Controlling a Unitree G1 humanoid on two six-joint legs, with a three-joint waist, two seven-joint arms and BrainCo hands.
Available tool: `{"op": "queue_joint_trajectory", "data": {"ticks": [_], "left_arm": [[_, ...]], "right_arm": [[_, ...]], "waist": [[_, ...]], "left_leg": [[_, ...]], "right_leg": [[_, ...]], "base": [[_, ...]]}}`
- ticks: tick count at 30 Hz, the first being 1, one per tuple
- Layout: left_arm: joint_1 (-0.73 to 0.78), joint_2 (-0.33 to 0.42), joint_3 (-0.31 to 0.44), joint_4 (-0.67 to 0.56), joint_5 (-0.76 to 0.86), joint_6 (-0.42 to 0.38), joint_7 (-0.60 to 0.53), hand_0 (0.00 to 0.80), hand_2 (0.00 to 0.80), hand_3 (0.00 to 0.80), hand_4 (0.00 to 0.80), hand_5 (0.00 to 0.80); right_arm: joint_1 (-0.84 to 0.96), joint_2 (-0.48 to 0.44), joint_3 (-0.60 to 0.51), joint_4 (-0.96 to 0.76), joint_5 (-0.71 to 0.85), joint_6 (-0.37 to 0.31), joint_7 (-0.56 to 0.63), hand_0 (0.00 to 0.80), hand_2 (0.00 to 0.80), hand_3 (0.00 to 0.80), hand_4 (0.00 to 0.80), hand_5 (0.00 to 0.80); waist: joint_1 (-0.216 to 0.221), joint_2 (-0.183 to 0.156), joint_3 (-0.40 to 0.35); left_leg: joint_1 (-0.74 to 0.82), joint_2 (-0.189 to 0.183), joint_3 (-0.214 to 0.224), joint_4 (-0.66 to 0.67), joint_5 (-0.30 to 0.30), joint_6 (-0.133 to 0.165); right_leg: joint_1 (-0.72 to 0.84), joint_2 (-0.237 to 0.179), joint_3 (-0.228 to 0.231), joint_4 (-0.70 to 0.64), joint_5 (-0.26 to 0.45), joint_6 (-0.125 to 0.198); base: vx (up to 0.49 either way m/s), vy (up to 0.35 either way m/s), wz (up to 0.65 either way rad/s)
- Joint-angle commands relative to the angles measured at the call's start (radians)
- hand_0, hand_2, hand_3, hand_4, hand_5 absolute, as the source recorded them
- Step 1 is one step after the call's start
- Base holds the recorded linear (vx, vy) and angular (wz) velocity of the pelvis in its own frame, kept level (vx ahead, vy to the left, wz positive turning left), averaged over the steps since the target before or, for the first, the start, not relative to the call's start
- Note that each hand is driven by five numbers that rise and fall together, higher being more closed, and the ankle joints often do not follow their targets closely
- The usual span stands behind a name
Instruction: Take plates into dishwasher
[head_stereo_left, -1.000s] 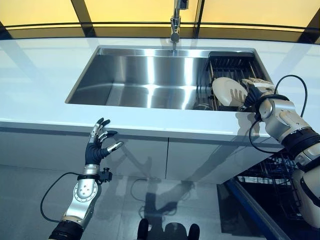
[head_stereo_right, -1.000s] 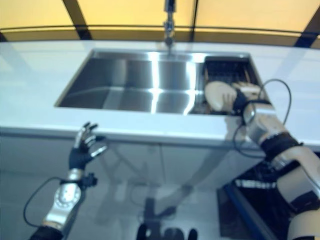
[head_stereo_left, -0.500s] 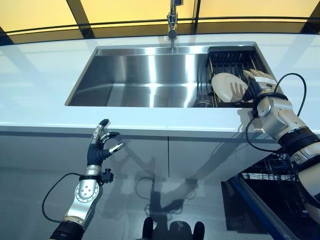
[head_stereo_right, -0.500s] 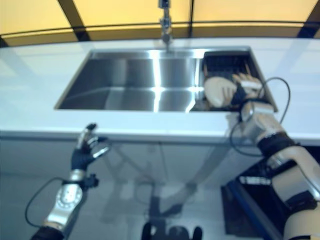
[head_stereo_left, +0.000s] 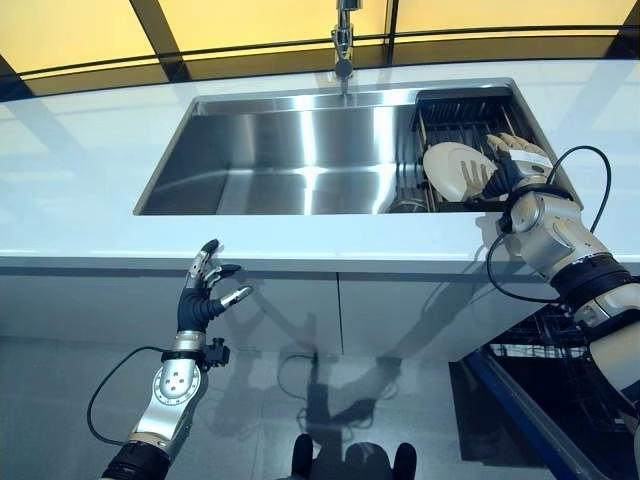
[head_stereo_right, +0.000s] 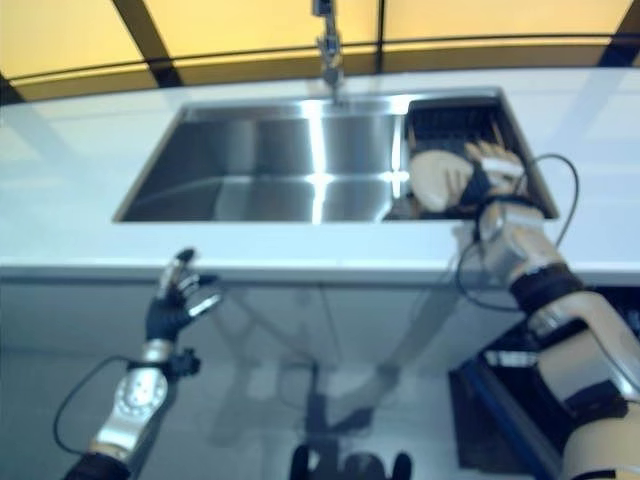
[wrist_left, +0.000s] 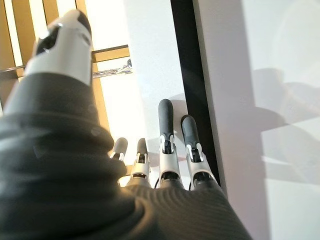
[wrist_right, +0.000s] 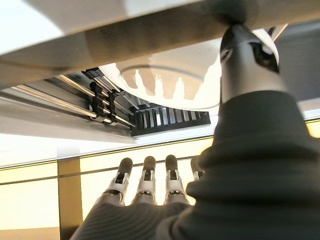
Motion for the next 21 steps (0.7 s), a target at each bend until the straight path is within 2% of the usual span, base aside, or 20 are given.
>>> {"op": "queue_joint_trajectory", "data": {"ticks": [1, 9, 14, 21], "left_arm": [[-0.019, -0.011, -0.042, -0.019, -0.026, 0.009, -0.013, 0.000, 0.000, 0.000, 0.000, 0.000], [-0.020, -0.022, -0.045, -0.017, -0.020, 0.014, -0.017, 0.000, 0.000, 0.000, 0.000, 0.000], [-0.021, -0.028, -0.037, -0.016, -0.019, 0.020, -0.019, 0.000, 0.000, 0.000, 0.000, 0.000], [-0.011, -0.030, -0.021, -0.026, -0.017, 0.033, -0.022, 0.000, 0.000, 0.000, 0.000, 0.000]], "right_arm": [[-0.009, 0.027, 0.111, 0.045, -0.013, -0.021, 0.031, 0.000, 0.000, 0.000, 0.000, 0.000], [0.016, 0.058, 0.094, 0.015, 0.050, -0.024, 0.062, 0.000, 0.000, 0.000, 0.000, 0.000], [0.043, 0.090, 0.040, -0.005, 0.202, -0.018, 0.081, 0.000, 0.000, 0.000, 0.000, 0.000], [0.090, 0.111, -0.043, -0.051, 0.384, 0.034, 0.144, 0.000, 0.000, 0.000, 0.000, 0.000]], "waist": [[0.012, -0.048, 0.052], [0.013, -0.049, 0.055], [0.011, -0.049, 0.054], [0.008, -0.055, 0.055]], "left_leg": [[-0.028, -0.040, 0.004, 0.000, 0.000, 0.030], [-0.025, -0.041, -0.001, 0.001, -0.001, 0.031], [-0.021, -0.040, 0.000, 0.002, -0.002, 0.031], [-0.008, -0.039, -0.006, 0.002, -0.004, 0.031]], "right_leg": [[-0.026, -0.055, 0.011, 0.047, -0.002, 0.027], [-0.025, -0.058, 0.010, 0.053, -0.004, 0.027], [-0.024, -0.058, 0.011, 0.059, -0.007, 0.023], [-0.013, -0.058, 0.015, 0.068, -0.014, 0.017]], "base": [[0.000, 0.000, 0.00], [0.000, 0.000, 0.00], [0.000, 0.000, 0.00], [0.019, 0.005, 0.00]]}}
